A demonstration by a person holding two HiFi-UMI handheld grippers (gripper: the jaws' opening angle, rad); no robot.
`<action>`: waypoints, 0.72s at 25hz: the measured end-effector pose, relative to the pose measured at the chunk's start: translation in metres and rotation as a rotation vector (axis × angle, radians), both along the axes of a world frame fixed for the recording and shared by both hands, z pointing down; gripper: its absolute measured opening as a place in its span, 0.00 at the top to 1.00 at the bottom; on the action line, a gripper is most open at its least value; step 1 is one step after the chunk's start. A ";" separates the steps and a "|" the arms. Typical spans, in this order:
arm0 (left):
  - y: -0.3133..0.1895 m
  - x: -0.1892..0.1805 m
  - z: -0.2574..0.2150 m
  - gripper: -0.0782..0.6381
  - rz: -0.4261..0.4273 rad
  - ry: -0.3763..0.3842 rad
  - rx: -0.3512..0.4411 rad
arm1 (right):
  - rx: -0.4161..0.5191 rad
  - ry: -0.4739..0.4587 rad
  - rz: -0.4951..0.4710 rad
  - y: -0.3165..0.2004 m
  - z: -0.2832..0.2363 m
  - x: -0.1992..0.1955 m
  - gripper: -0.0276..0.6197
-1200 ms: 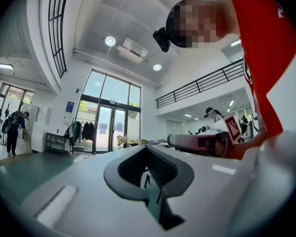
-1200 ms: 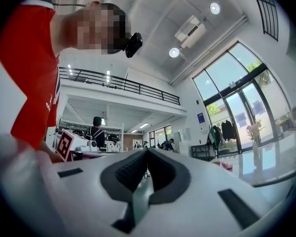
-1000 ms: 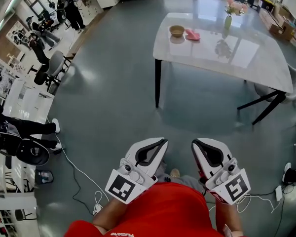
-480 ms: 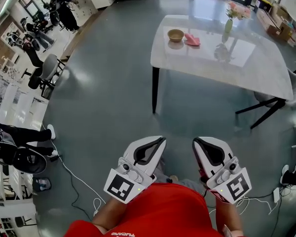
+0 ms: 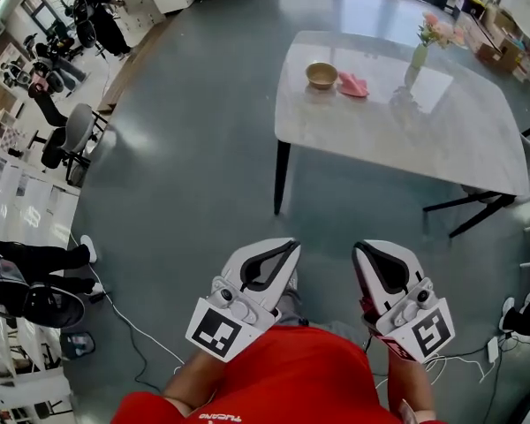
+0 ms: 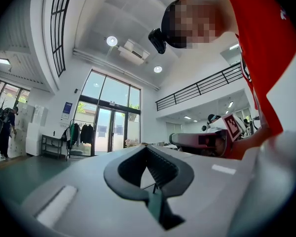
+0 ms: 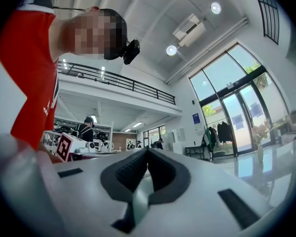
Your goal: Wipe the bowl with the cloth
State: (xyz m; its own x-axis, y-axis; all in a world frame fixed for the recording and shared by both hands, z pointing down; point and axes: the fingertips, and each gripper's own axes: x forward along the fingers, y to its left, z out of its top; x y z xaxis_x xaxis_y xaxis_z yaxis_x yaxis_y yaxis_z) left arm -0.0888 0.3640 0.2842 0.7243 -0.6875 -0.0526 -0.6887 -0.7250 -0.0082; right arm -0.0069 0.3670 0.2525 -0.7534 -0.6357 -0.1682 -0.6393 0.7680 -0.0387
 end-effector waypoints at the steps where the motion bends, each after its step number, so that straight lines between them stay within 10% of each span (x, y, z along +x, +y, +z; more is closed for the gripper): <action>1: -0.008 -0.004 0.000 0.88 0.006 0.001 -0.001 | -0.001 -0.001 0.006 -0.008 -0.001 -0.004 0.95; 18: -0.108 -0.057 0.000 0.88 0.072 0.042 -0.006 | -0.022 0.040 0.110 -0.098 0.001 -0.046 0.95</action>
State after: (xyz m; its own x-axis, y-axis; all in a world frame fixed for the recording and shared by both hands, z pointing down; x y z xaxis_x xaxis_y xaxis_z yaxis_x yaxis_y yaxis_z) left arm -0.1461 0.2564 0.2847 0.7689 -0.6344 -0.0795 -0.6348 -0.7723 0.0241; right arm -0.0533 0.2693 0.2535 -0.6849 -0.7179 -0.1243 -0.7209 0.6925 -0.0276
